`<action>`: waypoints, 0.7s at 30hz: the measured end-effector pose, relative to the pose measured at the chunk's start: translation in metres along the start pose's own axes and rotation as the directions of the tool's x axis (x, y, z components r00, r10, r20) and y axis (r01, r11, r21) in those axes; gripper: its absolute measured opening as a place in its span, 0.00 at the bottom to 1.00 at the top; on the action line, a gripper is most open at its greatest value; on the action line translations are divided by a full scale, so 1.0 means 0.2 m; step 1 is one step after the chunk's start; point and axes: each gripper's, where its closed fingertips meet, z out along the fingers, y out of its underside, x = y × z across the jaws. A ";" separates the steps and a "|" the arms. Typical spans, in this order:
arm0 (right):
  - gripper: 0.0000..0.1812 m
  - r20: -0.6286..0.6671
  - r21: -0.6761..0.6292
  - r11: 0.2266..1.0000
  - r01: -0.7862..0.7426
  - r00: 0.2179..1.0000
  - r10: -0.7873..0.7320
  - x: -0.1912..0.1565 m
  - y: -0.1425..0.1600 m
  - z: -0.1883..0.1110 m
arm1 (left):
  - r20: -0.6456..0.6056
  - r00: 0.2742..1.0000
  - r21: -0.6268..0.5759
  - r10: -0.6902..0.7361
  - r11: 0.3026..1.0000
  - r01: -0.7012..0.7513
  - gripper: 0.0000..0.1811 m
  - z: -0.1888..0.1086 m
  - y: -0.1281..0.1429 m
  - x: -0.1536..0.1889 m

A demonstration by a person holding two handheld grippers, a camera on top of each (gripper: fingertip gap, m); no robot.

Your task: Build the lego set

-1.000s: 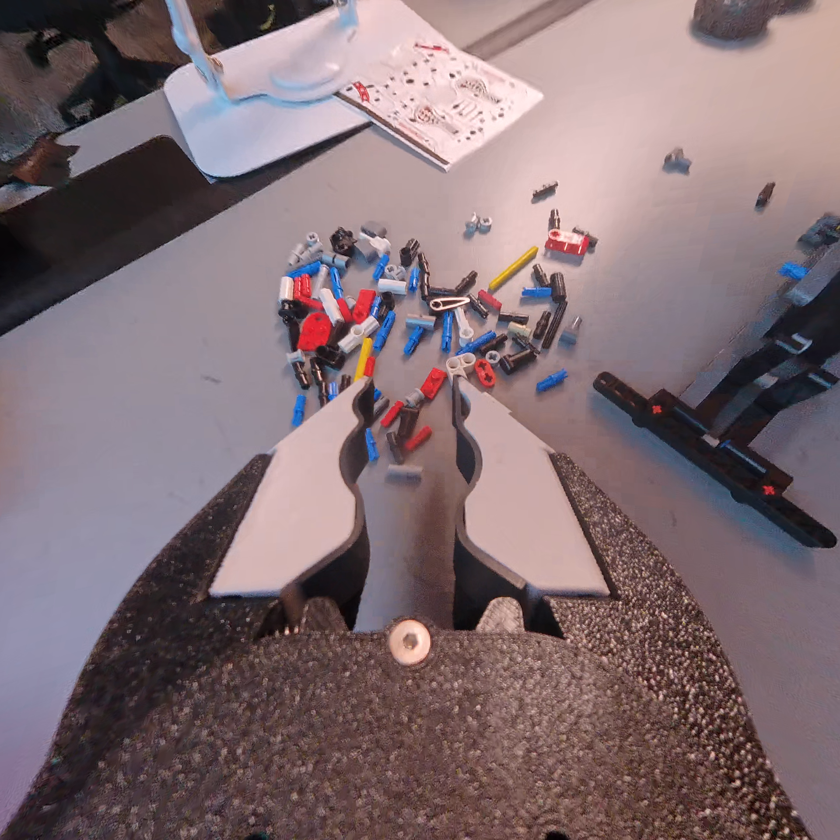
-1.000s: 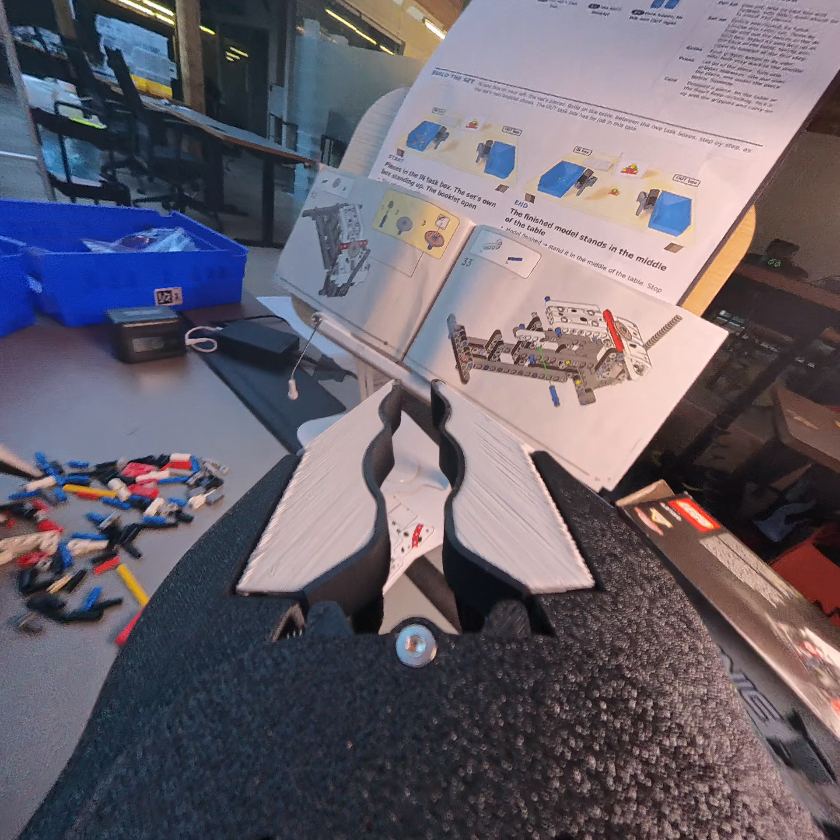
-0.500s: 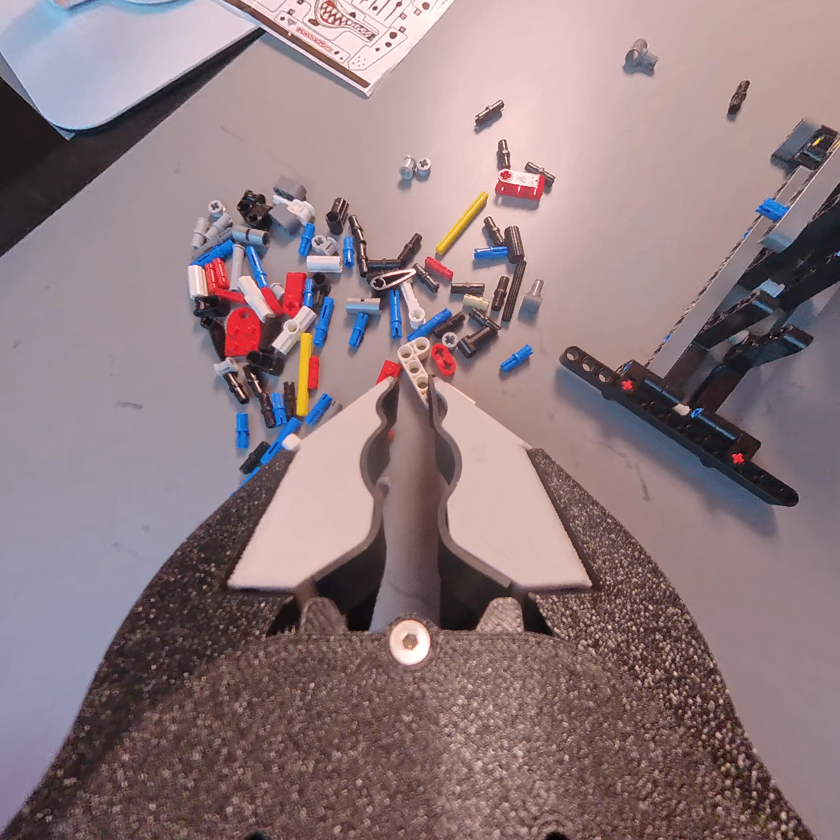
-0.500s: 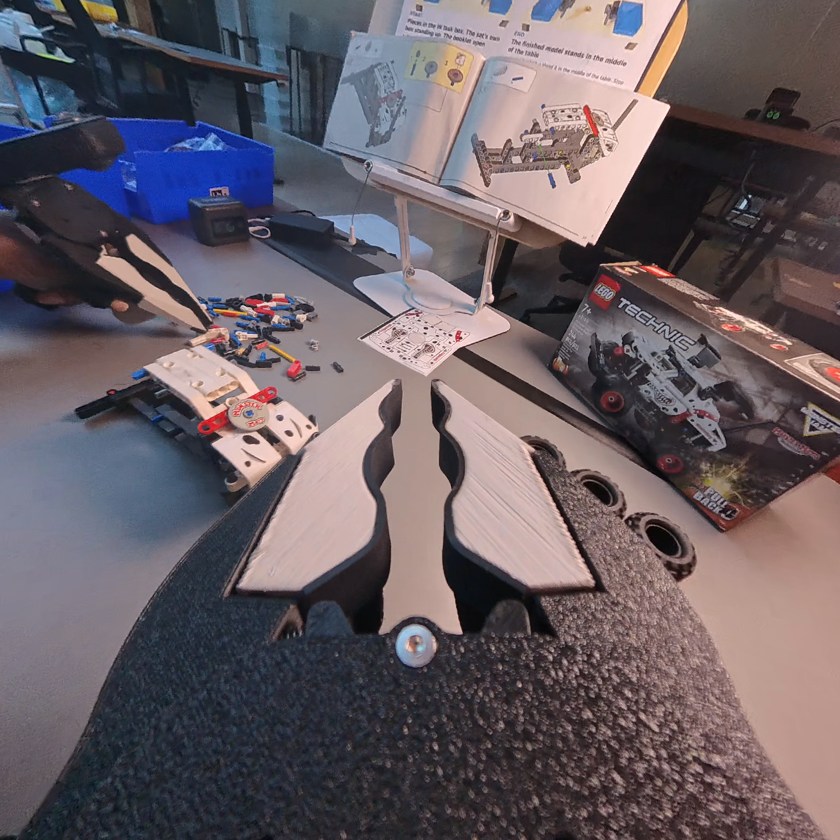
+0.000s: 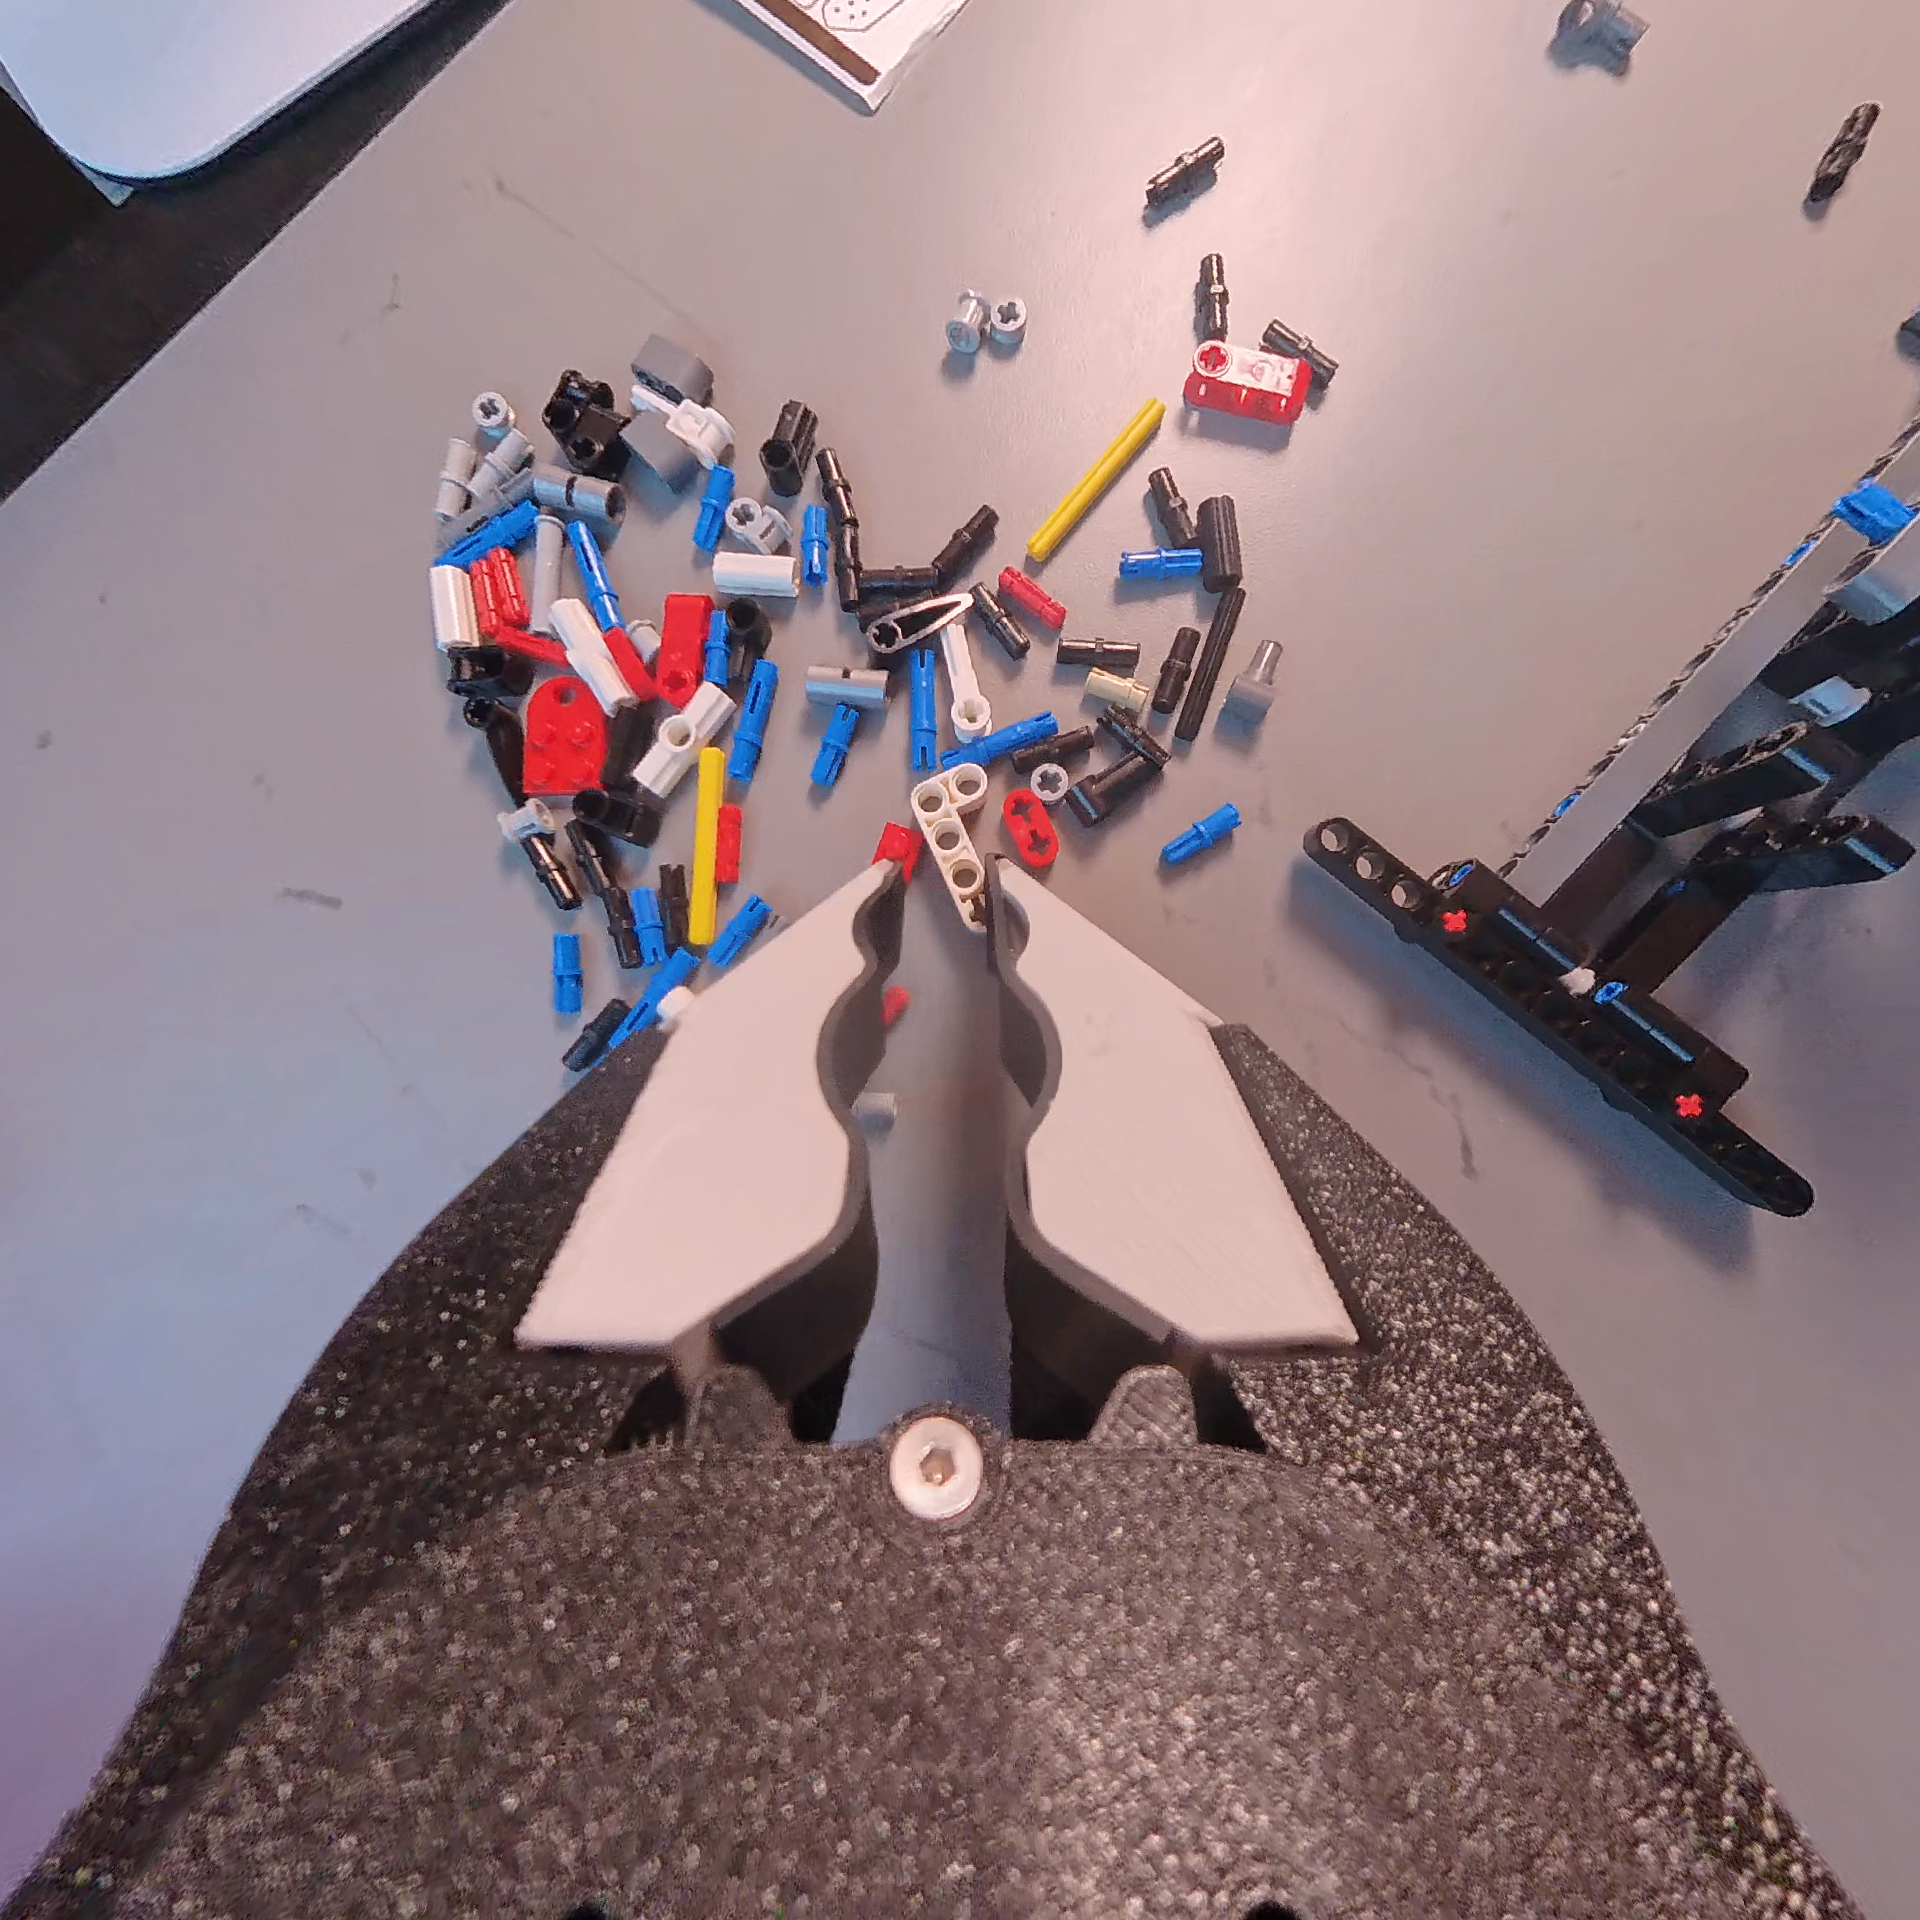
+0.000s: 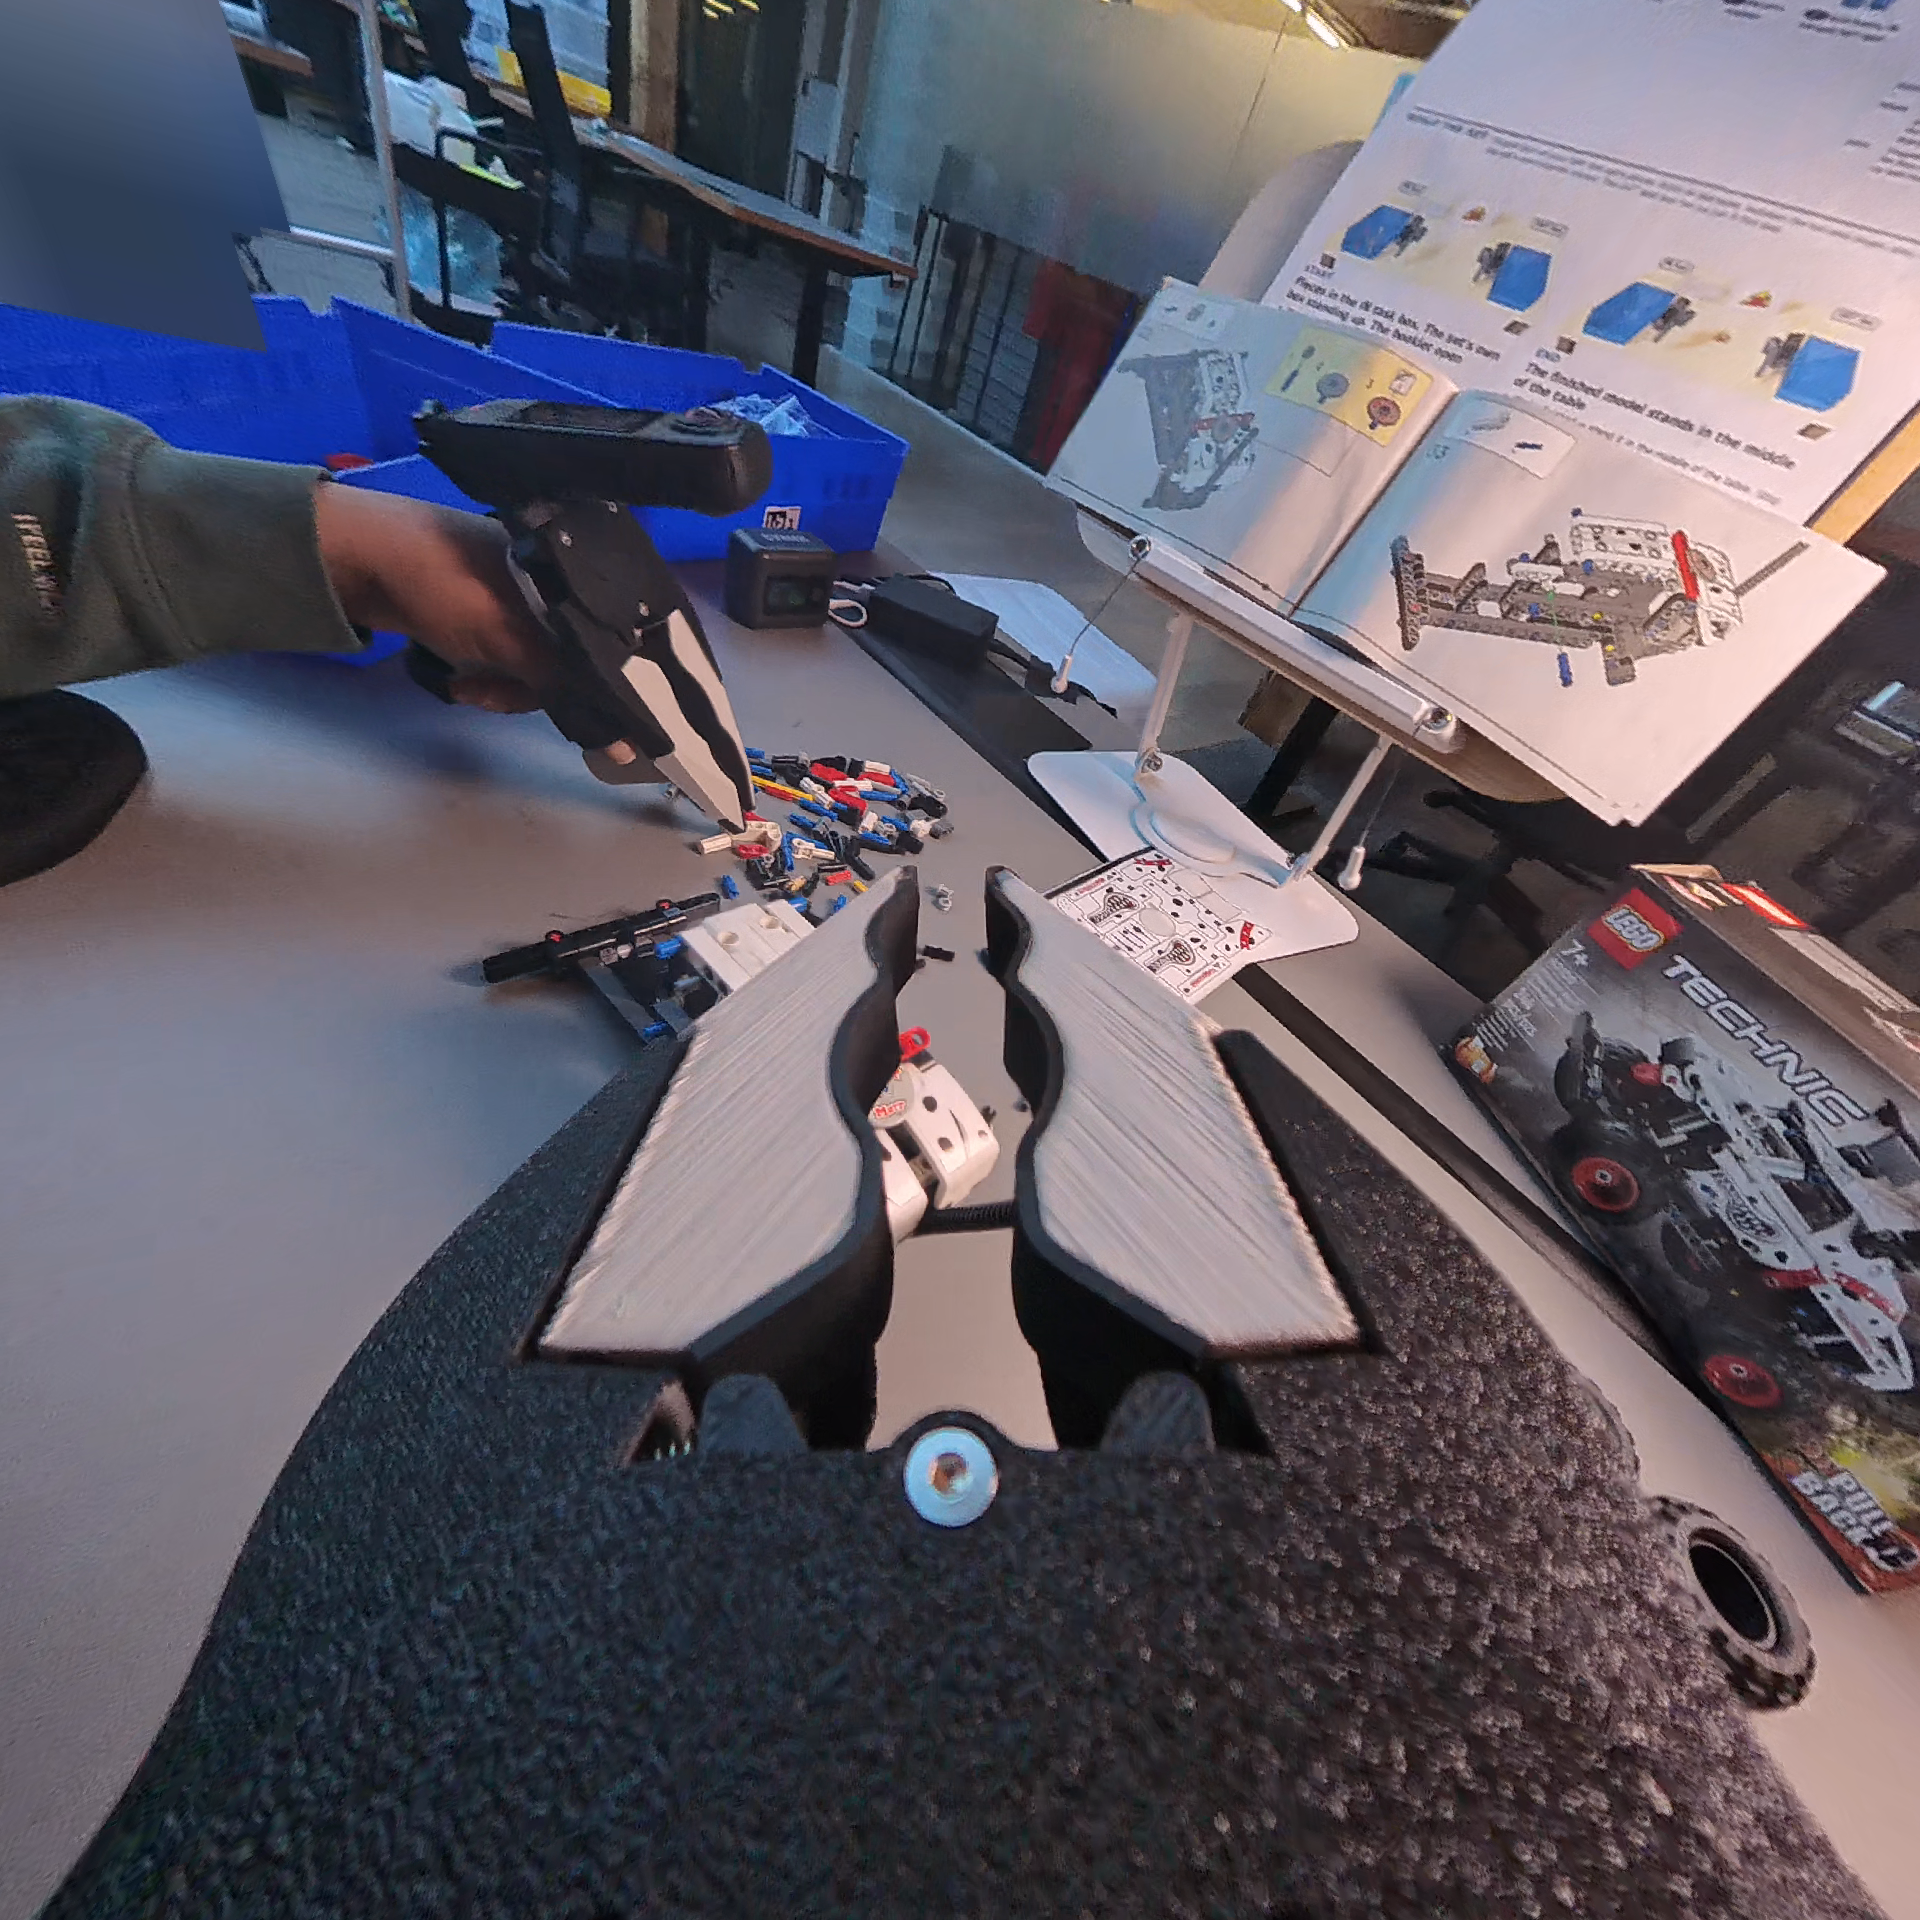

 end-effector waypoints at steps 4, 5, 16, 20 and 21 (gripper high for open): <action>0.07 0.017 0.001 0.999 0.037 0.999 -0.037 -0.07 -0.03 -0.01 | -0.033 0.999 -0.001 -0.030 1.000 0.030 0.12 0.00 0.00 0.02; 0.07 0.017 0.001 0.999 0.038 0.999 -0.038 -0.08 -0.03 -0.01 | -0.035 0.998 0.003 -0.046 0.999 0.046 0.13 0.00 0.00 0.02; 0.07 -0.021 -0.008 1.000 -0.020 1.000 0.019 -0.08 0.02 -0.11 | -0.011 0.999 0.016 -0.034 0.999 0.034 0.05 0.01 0.00 -0.02; 0.07 -0.020 0.002 1.000 0.009 1.000 -0.009 -0.09 0.00 -0.12 | -0.014 0.999 0.066 -0.043 0.997 0.044 0.04 -0.04 -0.03 -0.04; 0.07 -0.016 0.006 1.000 0.024 1.000 -0.024 -0.10 -0.01 -0.13 | -0.020 0.999 0.095 -0.049 0.994 0.051 0.04 -0.08 -0.05 -0.04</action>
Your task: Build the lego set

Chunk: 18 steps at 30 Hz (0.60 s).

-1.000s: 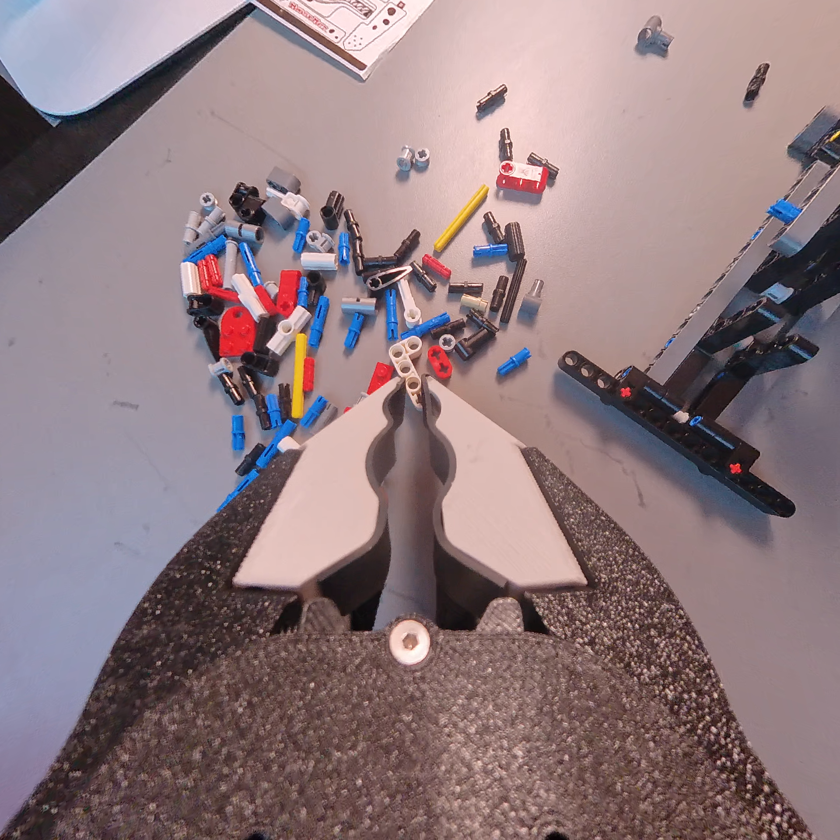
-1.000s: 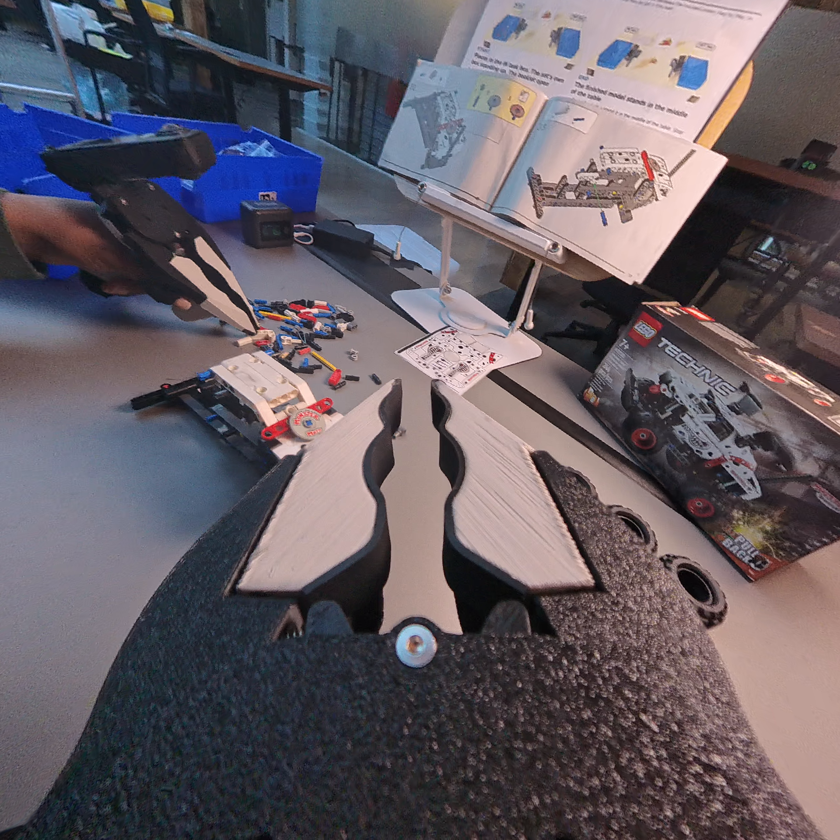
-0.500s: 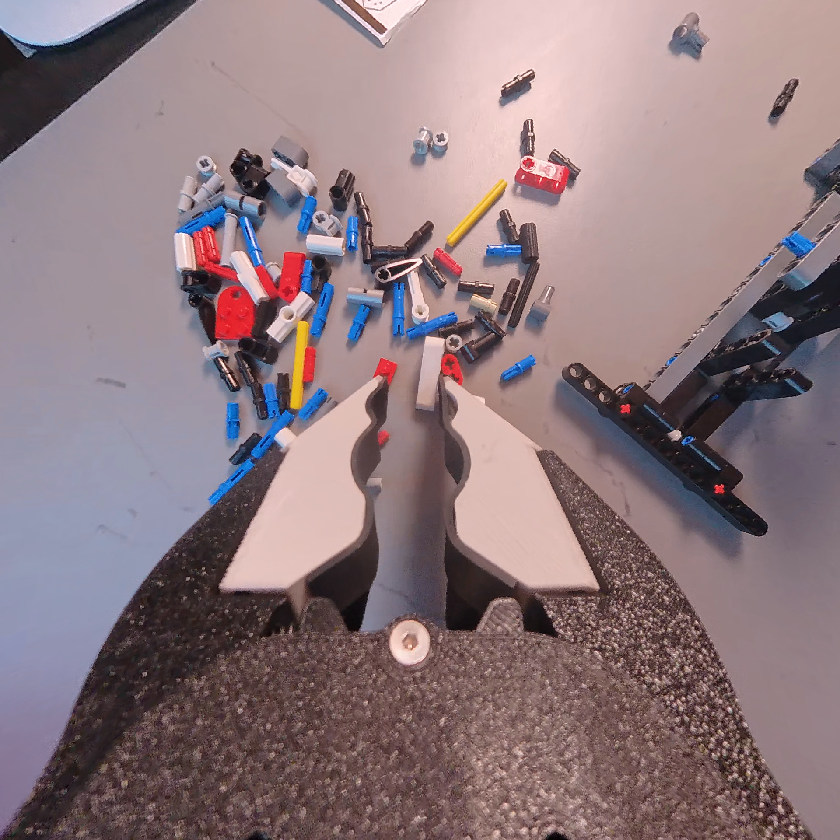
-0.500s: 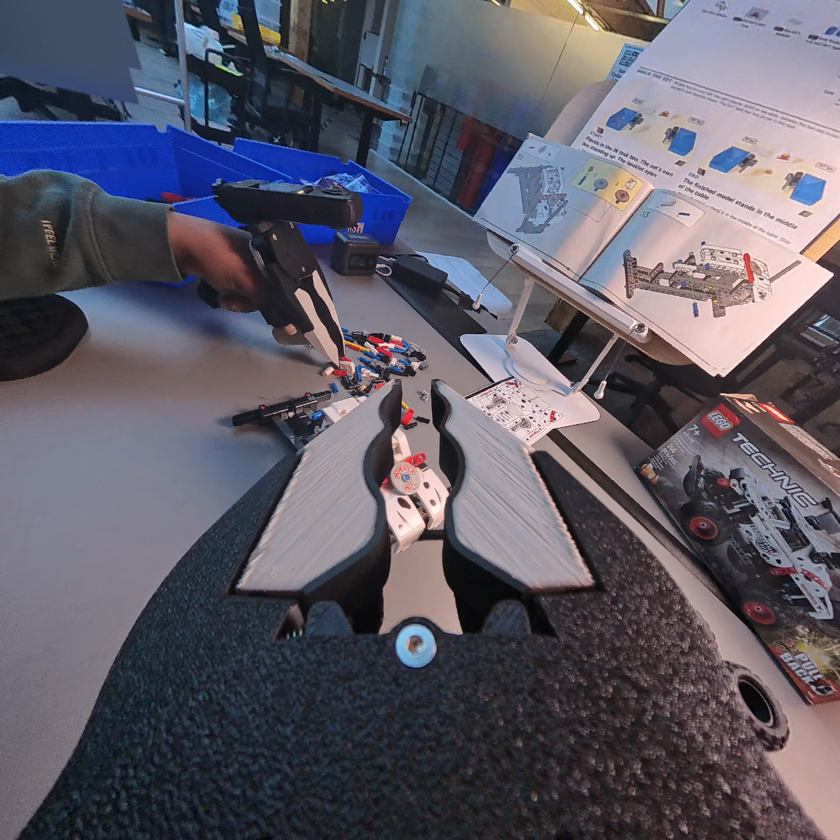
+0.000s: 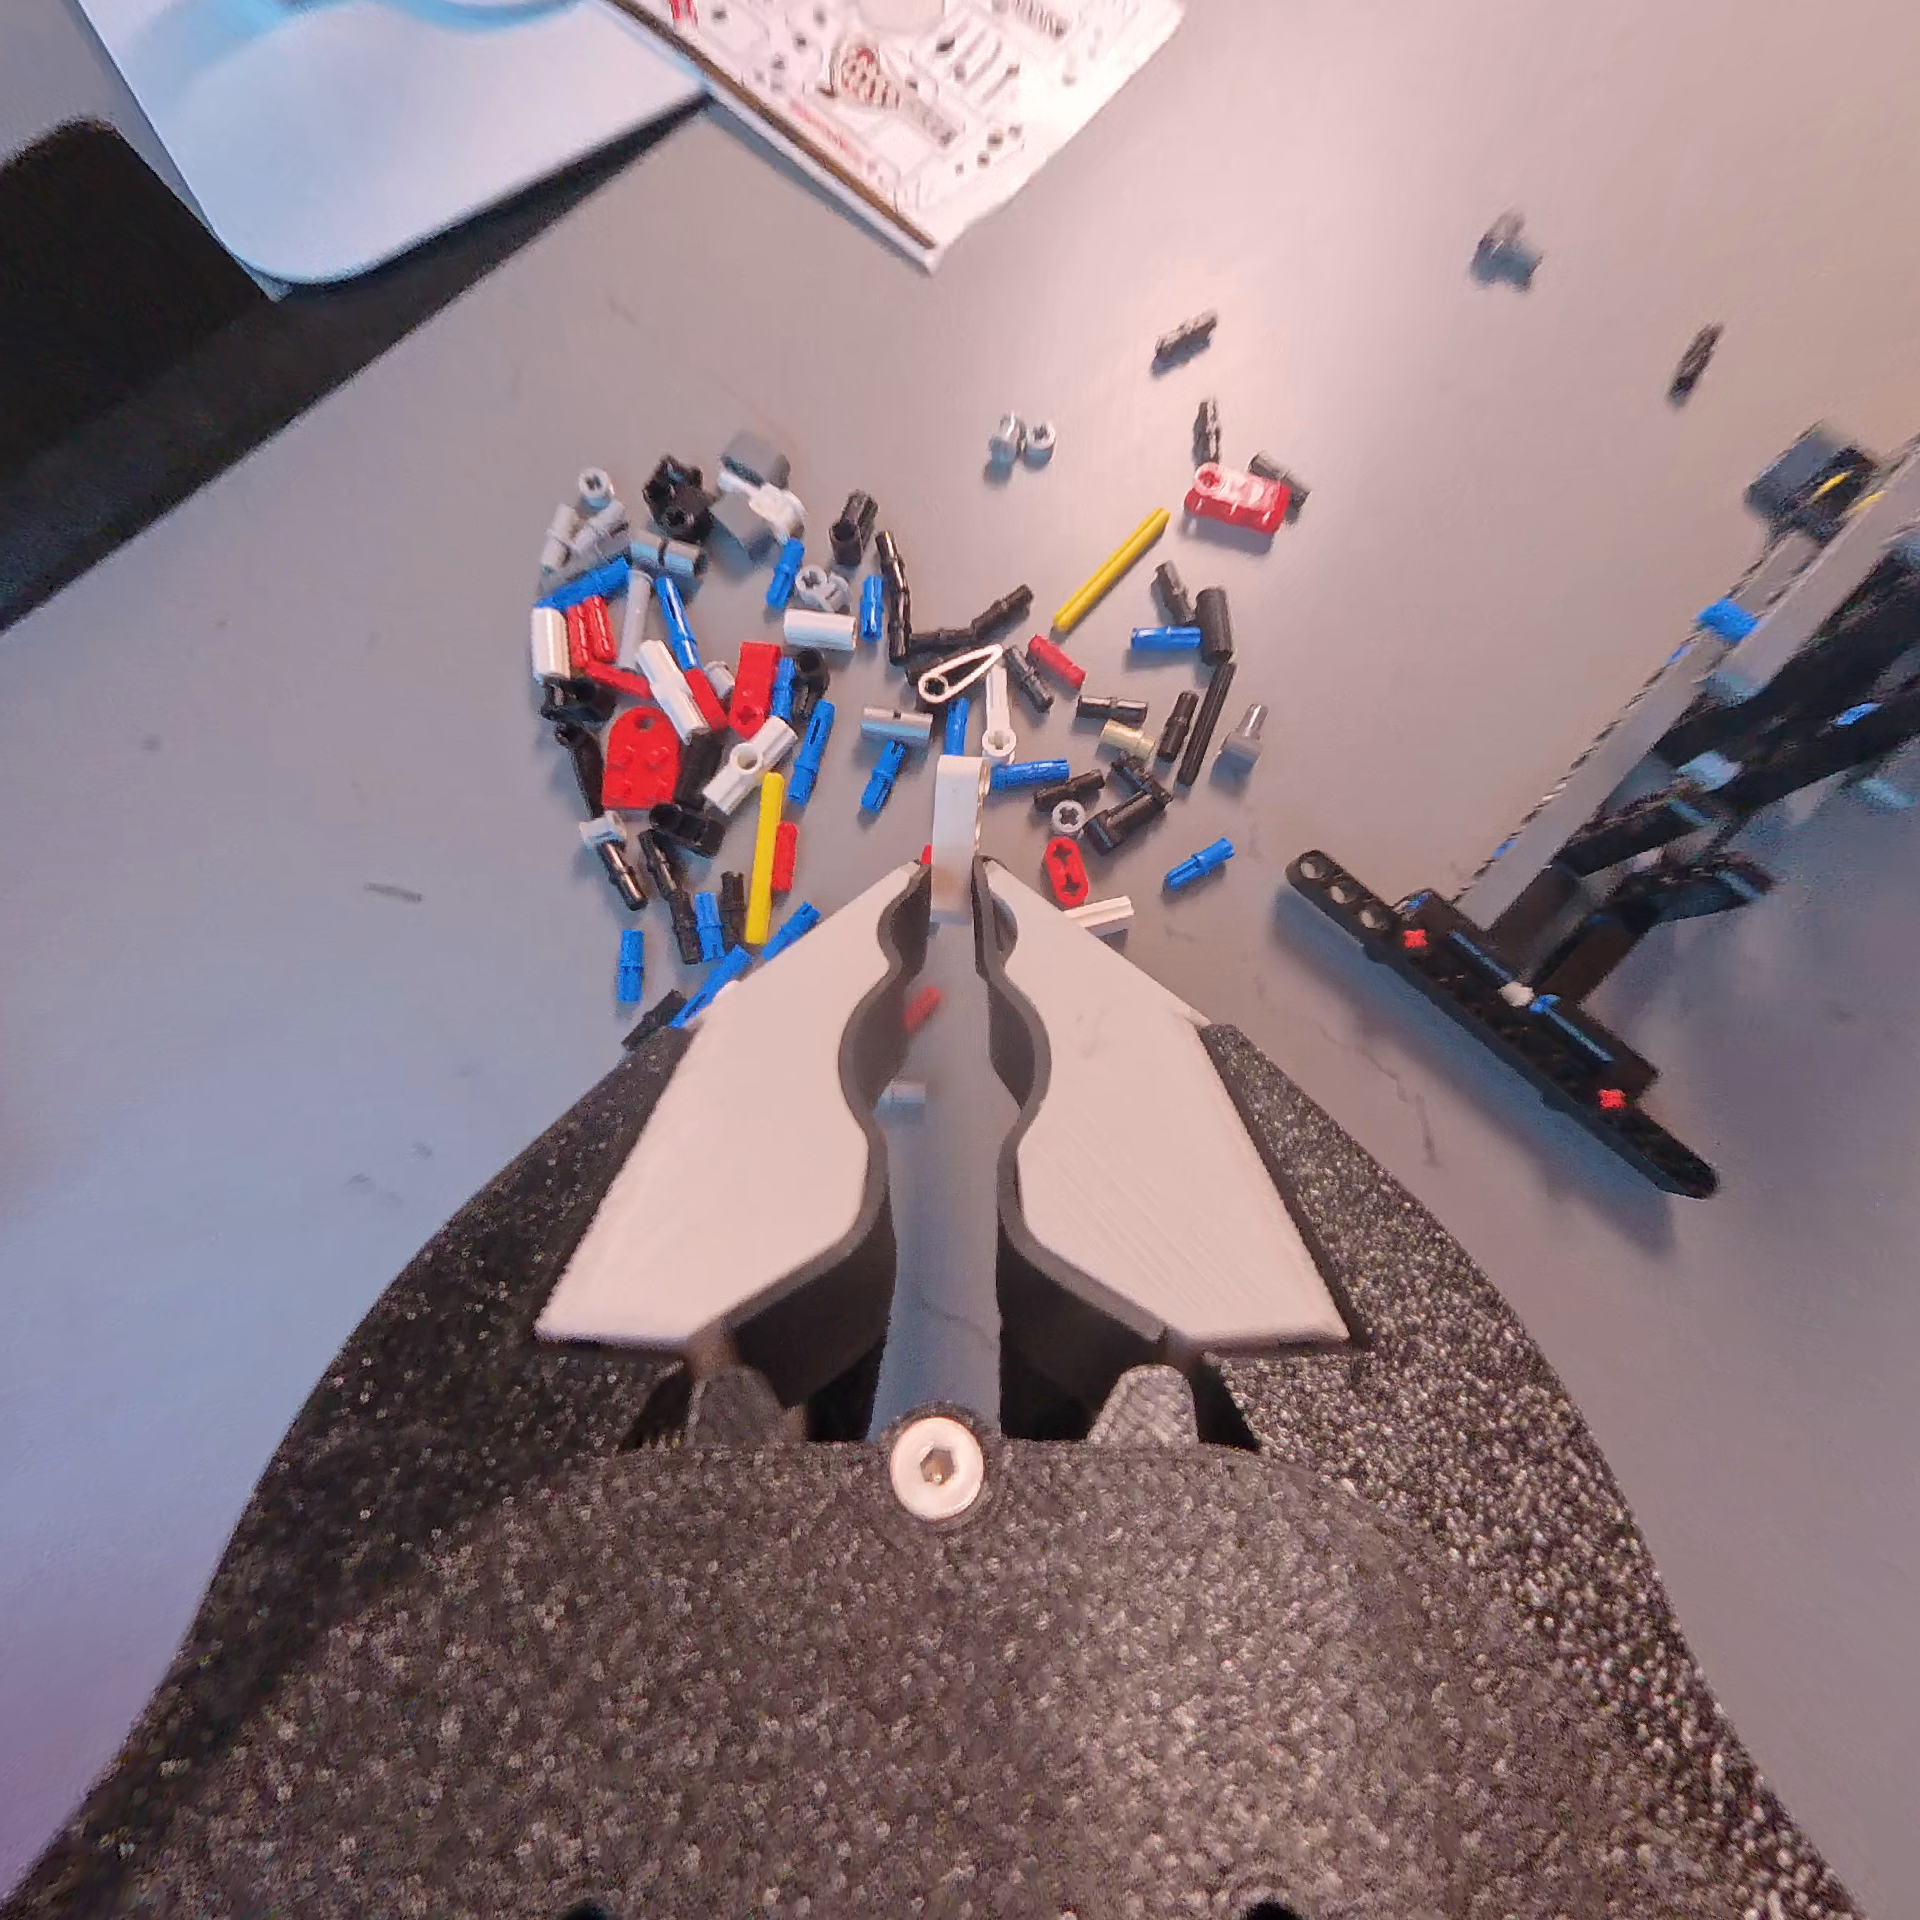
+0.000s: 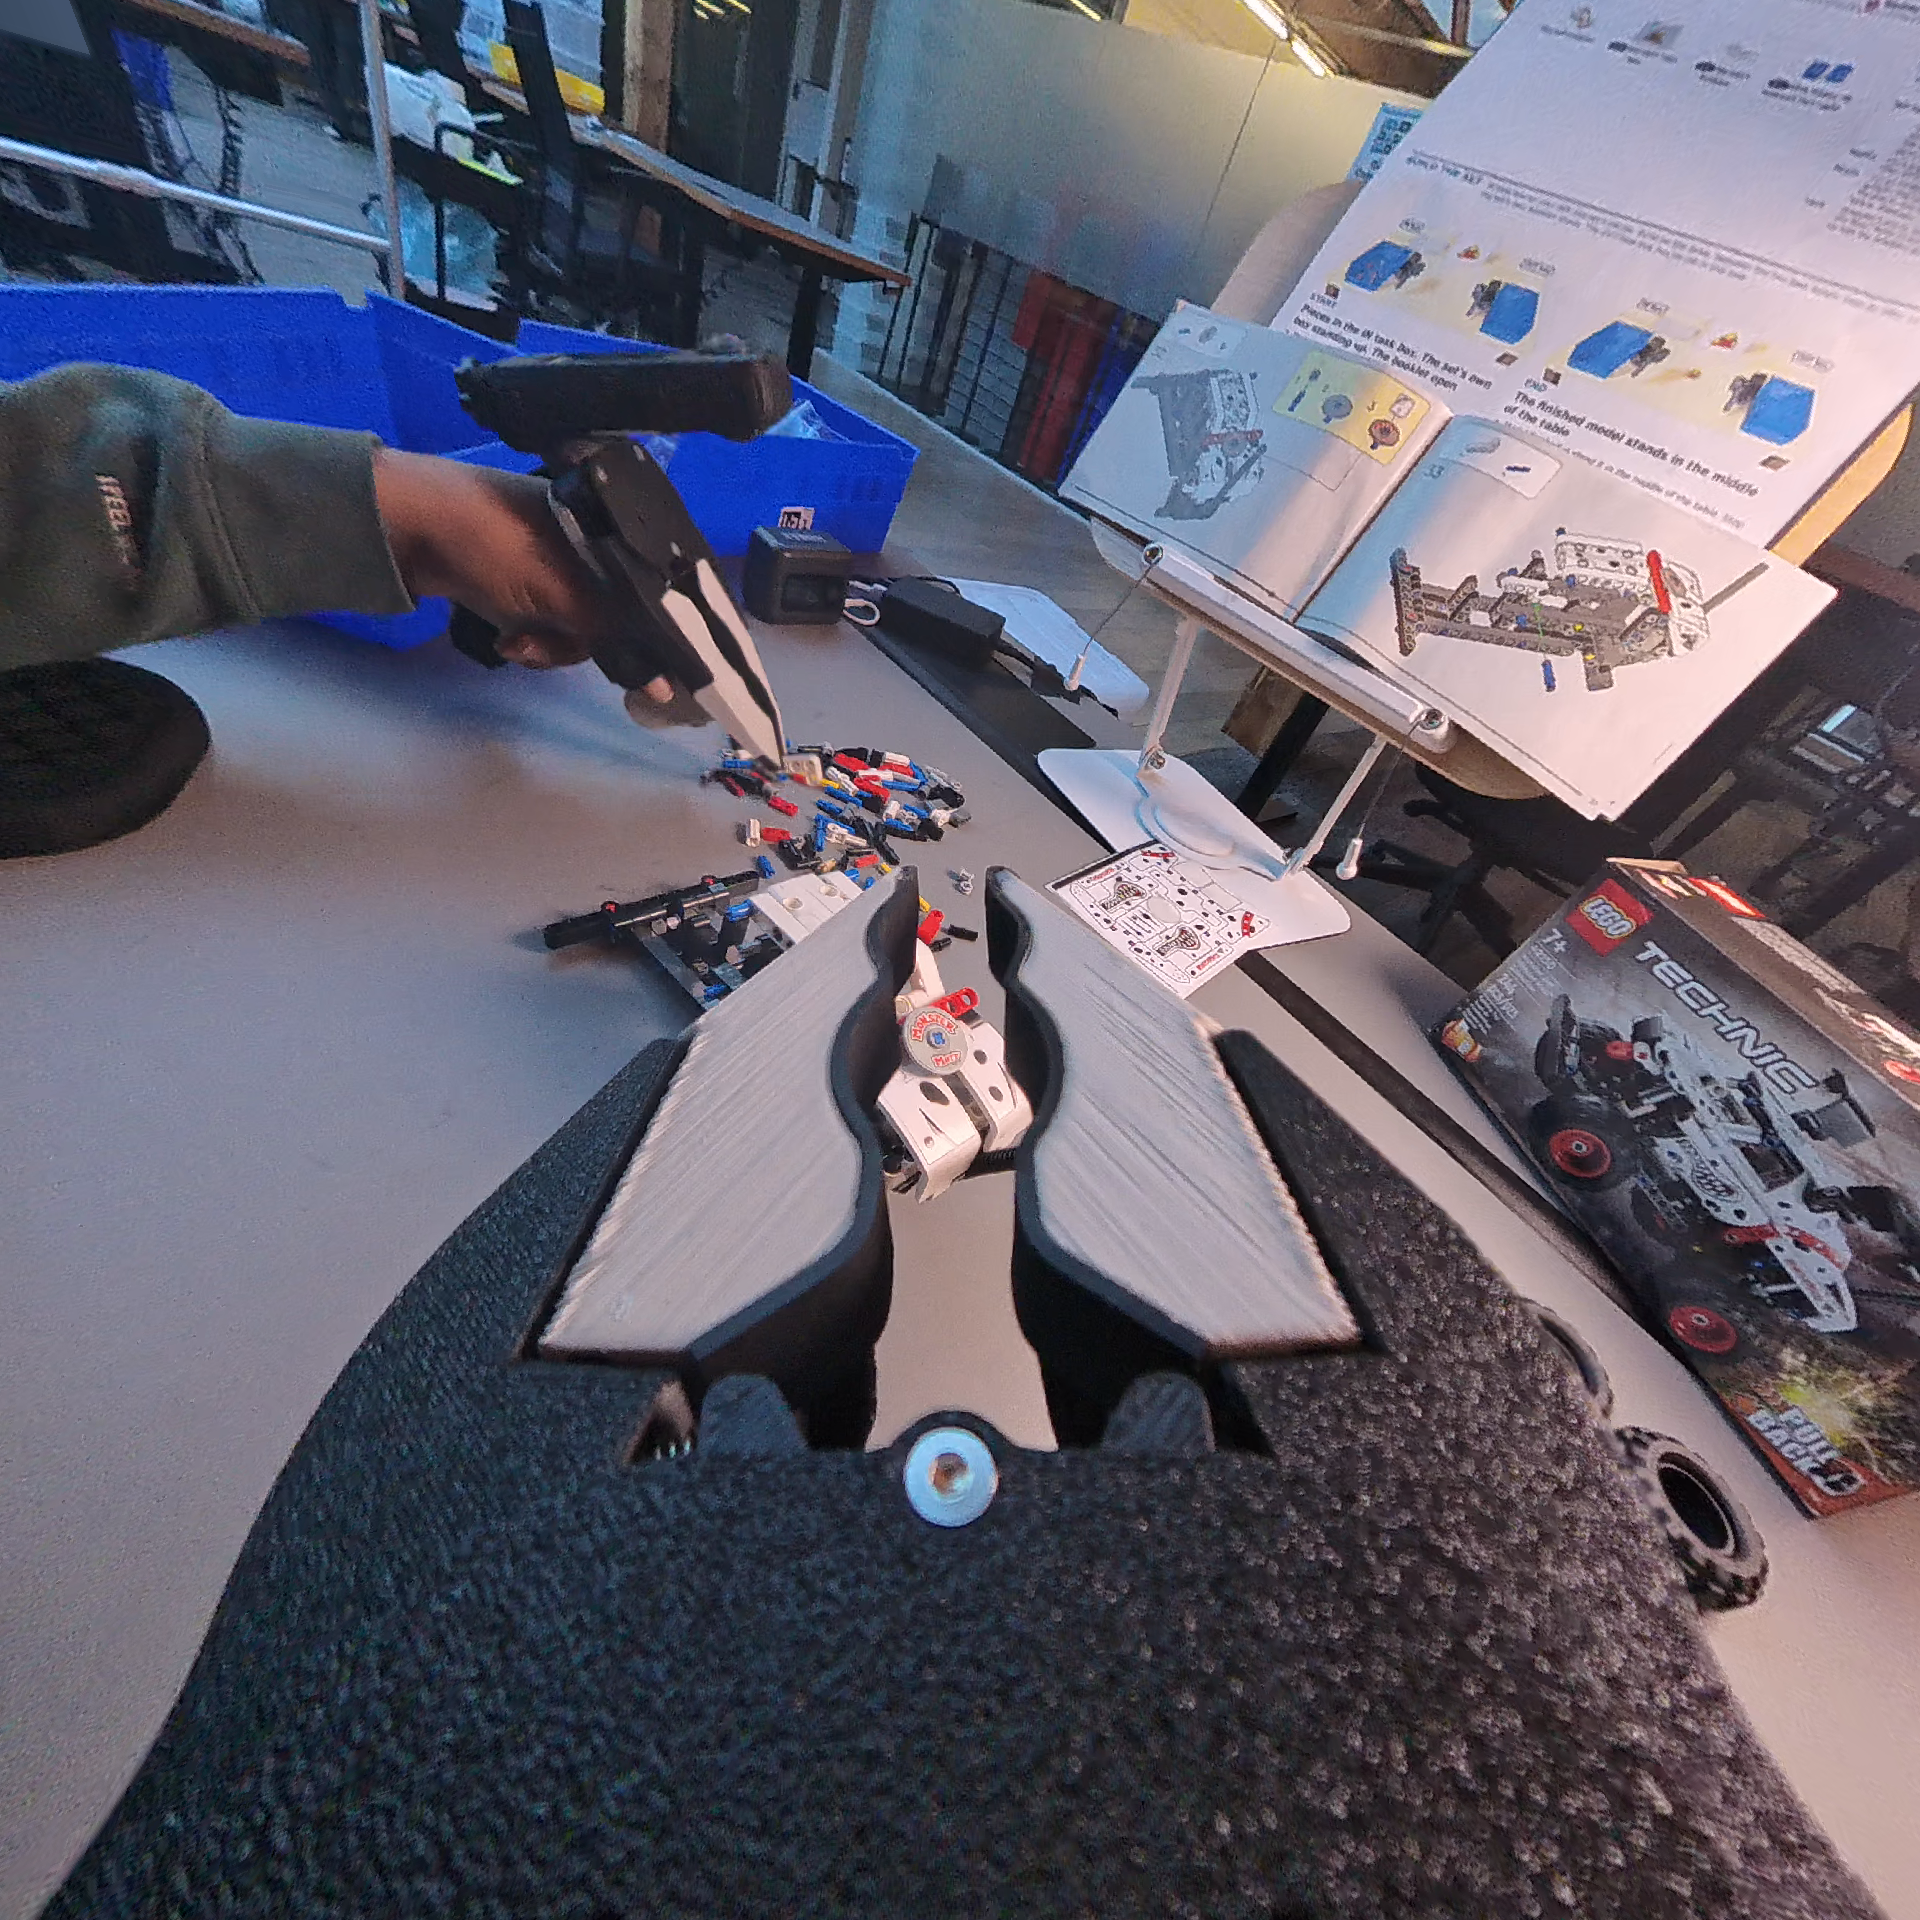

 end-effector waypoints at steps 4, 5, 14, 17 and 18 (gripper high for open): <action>0.12 0.067 0.007 0.995 0.096 0.993 -0.097 -0.09 0.00 0.02 | -0.244 0.969 0.134 -0.028 0.989 0.062 0.04 -0.23 -0.13 0.21; 0.13 0.097 0.011 0.992 0.129 0.987 -0.129 -0.13 0.01 0.03 | -0.372 0.928 0.154 -0.025 0.984 0.089 0.04 -0.29 -0.15 0.33; 0.19 0.348 0.108 0.918 0.381 0.851 -0.394 -0.52 0.08 0.23 | -0.928 0.351 -0.034 -0.128 0.965 0.262 0.04 -0.56 -0.10 1.11; 0.17 0.373 0.137 0.903 0.406 0.824 -0.427 -0.58 0.05 0.22 | -0.952 0.276 -0.050 -0.132 0.956 0.288 0.04 -0.58 -0.11 1.18; 0.16 0.366 0.144 0.896 0.421 0.818 -0.443 -0.58 0.04 0.22 | -0.955 0.264 -0.053 -0.133 0.955 0.291 0.04 -0.58 -0.11 1.19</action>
